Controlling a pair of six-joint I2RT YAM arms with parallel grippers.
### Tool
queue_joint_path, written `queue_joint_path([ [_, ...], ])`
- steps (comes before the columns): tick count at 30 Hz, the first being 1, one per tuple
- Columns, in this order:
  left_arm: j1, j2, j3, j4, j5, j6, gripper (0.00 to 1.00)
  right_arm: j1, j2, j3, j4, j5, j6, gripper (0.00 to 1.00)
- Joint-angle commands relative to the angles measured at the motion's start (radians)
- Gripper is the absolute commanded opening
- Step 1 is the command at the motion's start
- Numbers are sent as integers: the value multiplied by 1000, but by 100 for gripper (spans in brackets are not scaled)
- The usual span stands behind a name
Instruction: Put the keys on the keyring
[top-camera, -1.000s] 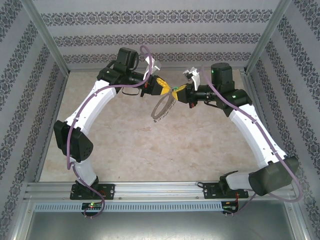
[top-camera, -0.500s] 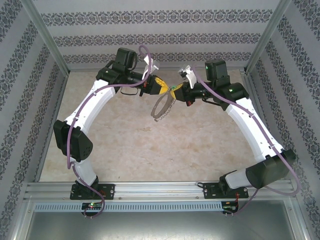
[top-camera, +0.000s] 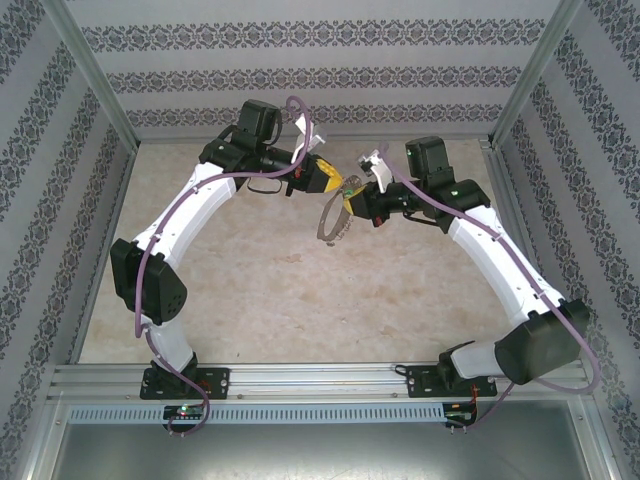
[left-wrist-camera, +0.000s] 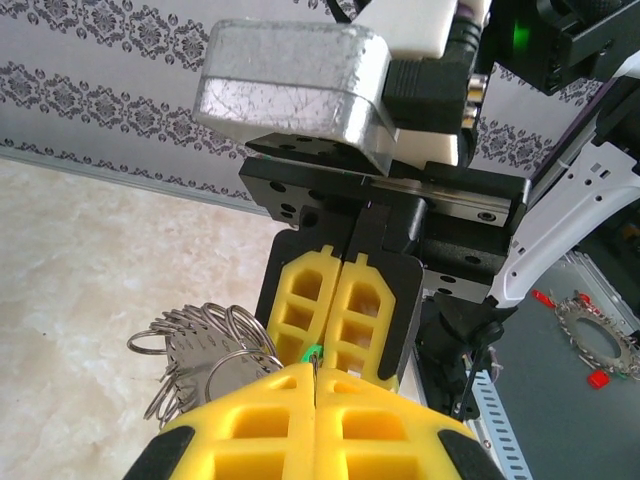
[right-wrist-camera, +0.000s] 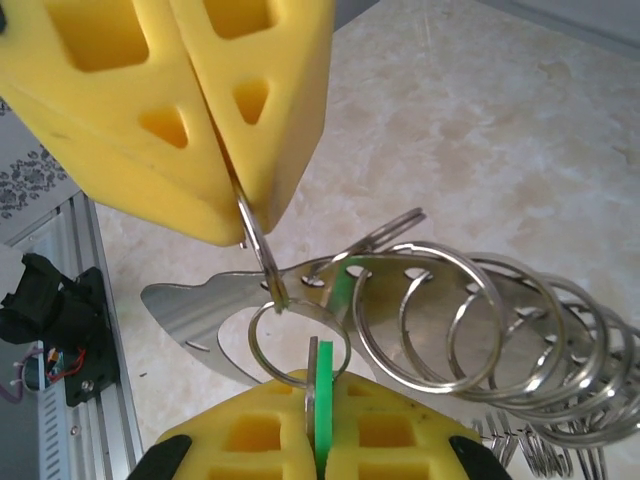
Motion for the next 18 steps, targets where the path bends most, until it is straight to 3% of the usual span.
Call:
queue_joint_path([
  [1, 6, -38, 0, 73, 27, -19, 0, -12, -24, -18, 9, -5, 21, 0],
  [11, 7, -37, -3, 76, 27, -25, 0, -14, -37, 40, 19, 24, 38, 0],
  [18, 7, -36, -53, 217, -53, -154, 2, -23, -32, 89, 19, 15, 95, 0],
])
